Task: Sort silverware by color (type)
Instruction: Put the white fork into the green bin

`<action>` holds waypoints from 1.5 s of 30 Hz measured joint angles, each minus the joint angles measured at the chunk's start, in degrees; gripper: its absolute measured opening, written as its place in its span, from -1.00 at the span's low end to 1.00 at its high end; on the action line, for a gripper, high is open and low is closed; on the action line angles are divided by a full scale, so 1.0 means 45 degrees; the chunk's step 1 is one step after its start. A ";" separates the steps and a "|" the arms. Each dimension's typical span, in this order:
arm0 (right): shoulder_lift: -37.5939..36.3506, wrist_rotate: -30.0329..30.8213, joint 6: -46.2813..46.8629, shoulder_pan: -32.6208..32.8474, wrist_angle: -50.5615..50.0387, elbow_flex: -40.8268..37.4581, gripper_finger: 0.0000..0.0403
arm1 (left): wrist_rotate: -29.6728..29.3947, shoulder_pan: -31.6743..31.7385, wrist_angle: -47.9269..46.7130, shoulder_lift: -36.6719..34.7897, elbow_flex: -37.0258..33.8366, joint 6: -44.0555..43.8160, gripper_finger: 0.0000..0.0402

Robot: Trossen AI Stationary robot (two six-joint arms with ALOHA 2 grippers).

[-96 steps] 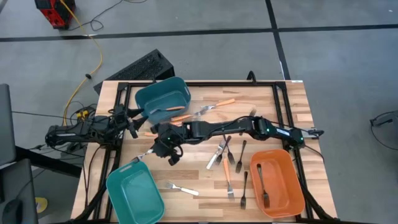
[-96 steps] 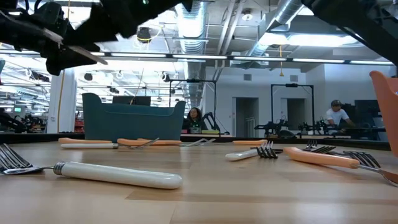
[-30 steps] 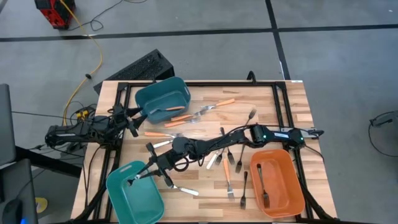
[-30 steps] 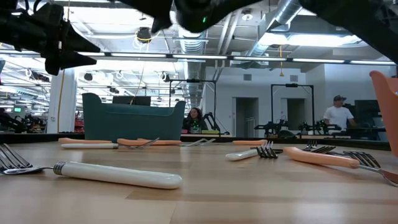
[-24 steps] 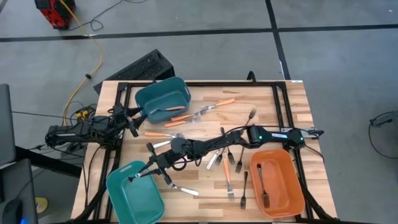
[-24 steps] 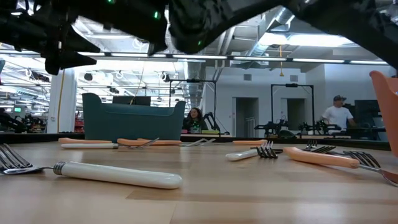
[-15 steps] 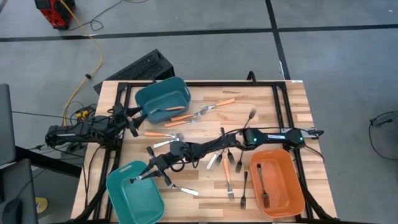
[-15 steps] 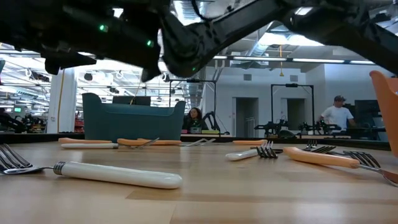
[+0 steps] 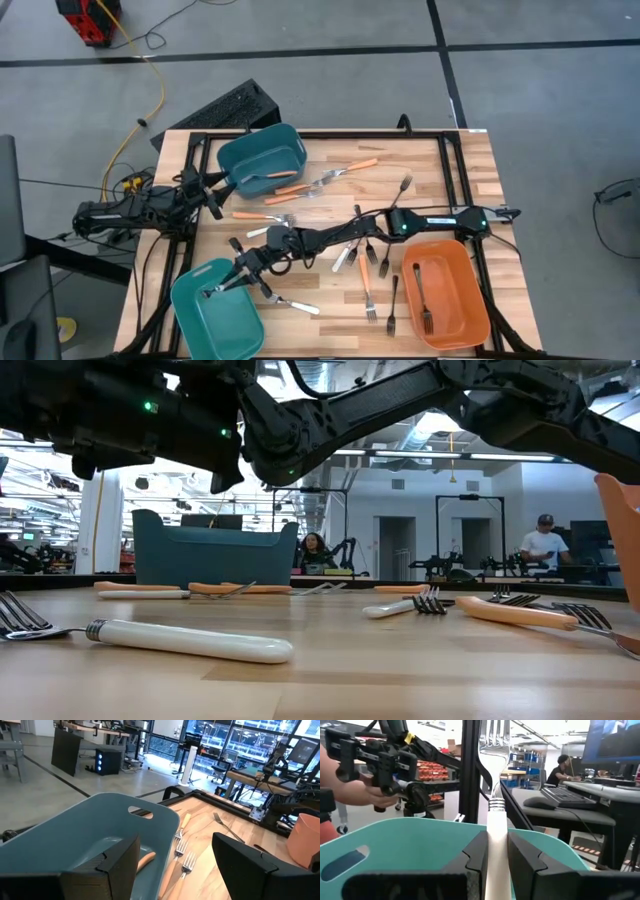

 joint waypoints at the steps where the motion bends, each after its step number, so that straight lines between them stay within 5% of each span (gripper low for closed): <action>1: 0.0000 0.0000 -0.0009 0.0000 -0.0049 0.0000 -0.59 | -0.0001 -0.0004 0.0000 0.0000 0.0000 0.0005 0.17; 45: 0.0384 -0.0209 0.0831 0.0039 -0.0170 0.0078 -0.59 | -0.0423 -0.0002 0.0136 0.0005 -0.0005 -0.0063 0.17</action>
